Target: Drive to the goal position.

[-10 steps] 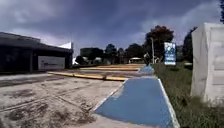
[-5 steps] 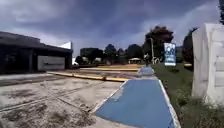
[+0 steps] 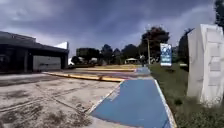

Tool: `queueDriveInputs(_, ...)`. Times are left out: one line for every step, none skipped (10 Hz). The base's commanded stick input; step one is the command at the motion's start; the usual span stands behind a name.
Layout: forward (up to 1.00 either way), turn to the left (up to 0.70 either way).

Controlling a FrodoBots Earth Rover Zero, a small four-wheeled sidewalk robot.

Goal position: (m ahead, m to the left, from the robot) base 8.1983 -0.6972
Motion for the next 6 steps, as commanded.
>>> queueDriveInputs(0.0, 0.0)
queueDriveInputs(0.38, 0.0)
queueDriveInputs(0.7, 0.0)
queueDriveInputs(0.7, 0.0)
queueDriveInputs(0.7, 0.0)
queueDriveInputs(0.7, 0.0)
